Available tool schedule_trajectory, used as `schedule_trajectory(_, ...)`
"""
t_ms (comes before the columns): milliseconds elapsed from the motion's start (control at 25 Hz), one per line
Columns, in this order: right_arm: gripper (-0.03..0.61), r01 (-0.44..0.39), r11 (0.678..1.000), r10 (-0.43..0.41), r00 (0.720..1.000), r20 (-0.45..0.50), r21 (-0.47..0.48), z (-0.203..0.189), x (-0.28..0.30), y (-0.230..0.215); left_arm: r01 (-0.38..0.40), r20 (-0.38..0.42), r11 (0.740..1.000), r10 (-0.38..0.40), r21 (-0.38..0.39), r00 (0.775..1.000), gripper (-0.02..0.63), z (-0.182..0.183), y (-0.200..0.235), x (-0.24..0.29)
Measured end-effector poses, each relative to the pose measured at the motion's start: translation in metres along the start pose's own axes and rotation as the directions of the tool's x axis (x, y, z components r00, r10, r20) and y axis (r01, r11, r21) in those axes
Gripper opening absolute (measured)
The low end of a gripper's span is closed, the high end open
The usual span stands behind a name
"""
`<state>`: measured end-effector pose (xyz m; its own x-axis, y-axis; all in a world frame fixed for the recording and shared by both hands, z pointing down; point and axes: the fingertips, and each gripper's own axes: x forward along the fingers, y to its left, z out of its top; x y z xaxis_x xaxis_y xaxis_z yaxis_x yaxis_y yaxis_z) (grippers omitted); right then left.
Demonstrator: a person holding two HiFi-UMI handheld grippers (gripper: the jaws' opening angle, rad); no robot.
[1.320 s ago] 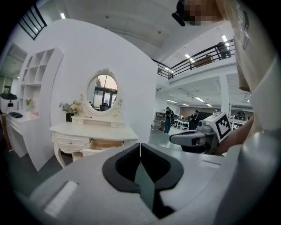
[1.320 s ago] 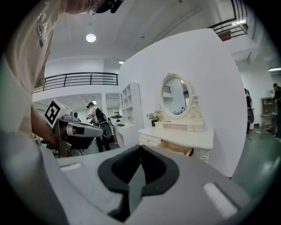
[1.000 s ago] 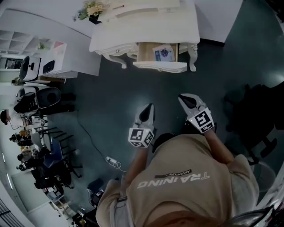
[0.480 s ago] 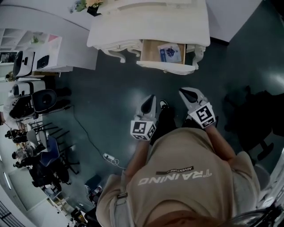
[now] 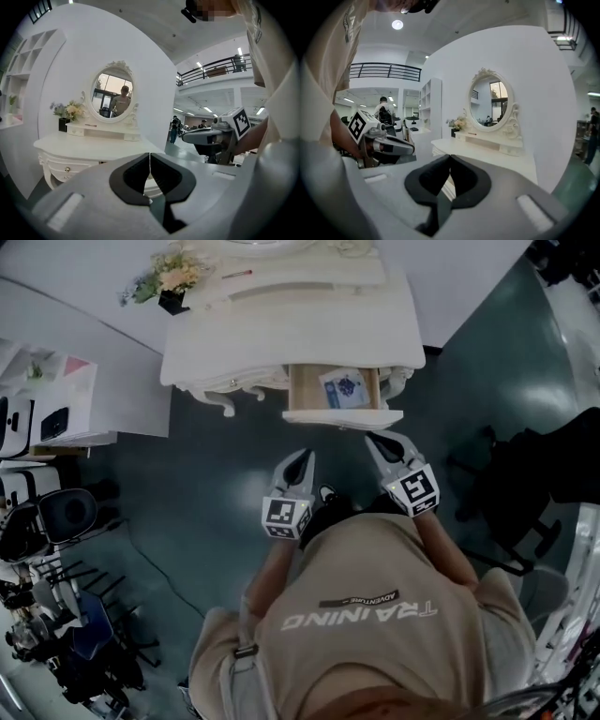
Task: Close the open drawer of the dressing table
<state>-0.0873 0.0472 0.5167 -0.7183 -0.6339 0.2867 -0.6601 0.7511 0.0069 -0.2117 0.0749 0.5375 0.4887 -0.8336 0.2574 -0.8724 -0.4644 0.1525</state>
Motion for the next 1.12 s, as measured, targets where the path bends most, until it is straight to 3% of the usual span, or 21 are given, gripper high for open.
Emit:
schedule_trajectory(160,0.005,-0.011,1.0,0.011,0.999,-0.031,-0.015,0.005,0.023,0.013,0.041,0.016,0.999,-0.041,0.017,0.999,0.014,0.005,0.023,0.008)
schedule_trajectory(280,0.005,-0.022,1.0,0.021,0.998,-0.063,-0.017,0.007,0.042,0.018,0.028,0.046,0.999,-0.029,0.036,0.999,0.014,0.007,0.042,0.009)
schedule_trajectory(560,0.005,-0.07,0.998,0.069,0.993,-0.092,-0.006,-0.007,0.071,0.005,-0.038,0.019,0.998,0.039,-0.059,0.999,0.008,-0.018,0.065,0.029)
schedule_trajectory(880,0.005,-0.129,0.99,0.13,0.991,-0.025,0.049,-0.003,0.128,-0.044,-0.083,-0.068,0.996,0.084,0.014,0.994,0.008,-0.001,0.093,0.068)
schedule_trajectory(1000,0.005,-0.107,0.992,0.105,0.994,0.019,0.072,0.008,0.139,-0.085,-0.07,-0.103,0.996,0.076,0.057,0.992,0.008,0.016,0.104,0.1)
schedule_trajectory(1120,0.005,-0.07,0.995,0.07,0.998,-0.003,0.076,-0.004,0.135,-0.14,-0.03,-0.128,0.991,0.047,0.134,0.991,0.008,0.03,0.093,0.144)
